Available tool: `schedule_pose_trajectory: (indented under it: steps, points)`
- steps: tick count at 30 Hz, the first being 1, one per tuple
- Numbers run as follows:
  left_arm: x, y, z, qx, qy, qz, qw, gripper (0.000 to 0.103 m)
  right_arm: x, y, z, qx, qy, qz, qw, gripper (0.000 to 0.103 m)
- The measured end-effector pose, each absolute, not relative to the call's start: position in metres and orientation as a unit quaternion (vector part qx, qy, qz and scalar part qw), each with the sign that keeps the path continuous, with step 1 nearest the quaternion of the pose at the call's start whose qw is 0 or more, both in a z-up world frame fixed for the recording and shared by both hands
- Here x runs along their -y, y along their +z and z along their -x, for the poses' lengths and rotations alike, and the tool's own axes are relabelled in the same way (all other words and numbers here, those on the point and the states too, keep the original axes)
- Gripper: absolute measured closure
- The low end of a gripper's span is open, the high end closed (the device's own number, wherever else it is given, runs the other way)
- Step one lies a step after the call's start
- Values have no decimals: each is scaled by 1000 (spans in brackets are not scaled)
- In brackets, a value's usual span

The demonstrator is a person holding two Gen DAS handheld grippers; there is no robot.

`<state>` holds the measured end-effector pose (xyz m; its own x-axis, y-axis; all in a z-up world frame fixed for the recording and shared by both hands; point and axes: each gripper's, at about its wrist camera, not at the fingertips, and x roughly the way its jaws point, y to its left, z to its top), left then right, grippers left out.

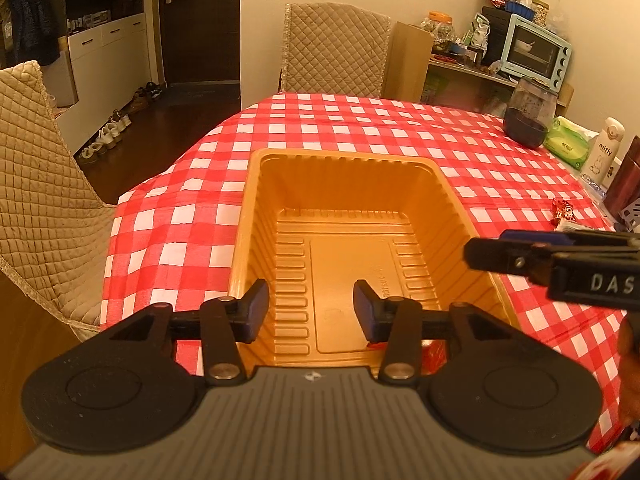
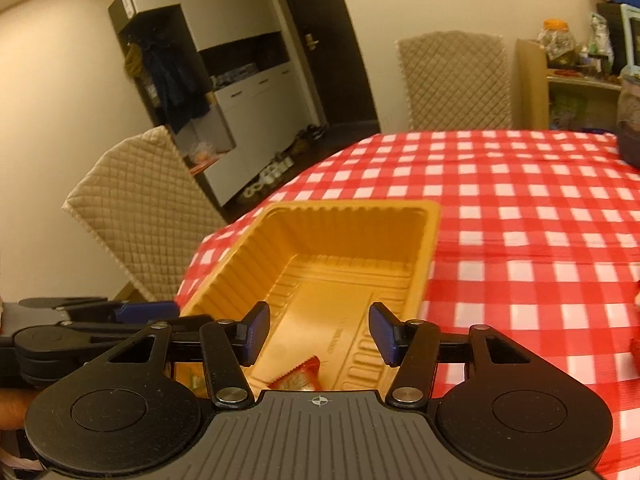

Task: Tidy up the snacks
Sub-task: 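Open the right gripper to drop the red packet into the tray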

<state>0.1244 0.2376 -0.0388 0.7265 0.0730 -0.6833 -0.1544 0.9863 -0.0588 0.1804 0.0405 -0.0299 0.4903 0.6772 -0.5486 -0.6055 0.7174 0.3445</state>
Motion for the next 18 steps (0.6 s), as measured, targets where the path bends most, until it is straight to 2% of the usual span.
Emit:
schedule_pose_trajectory:
  steps: [18]
  points:
    - [-195, -8, -110, -349, 40, 59, 935, 48, 21, 5, -156, -299, 310, -27, 902, 48]
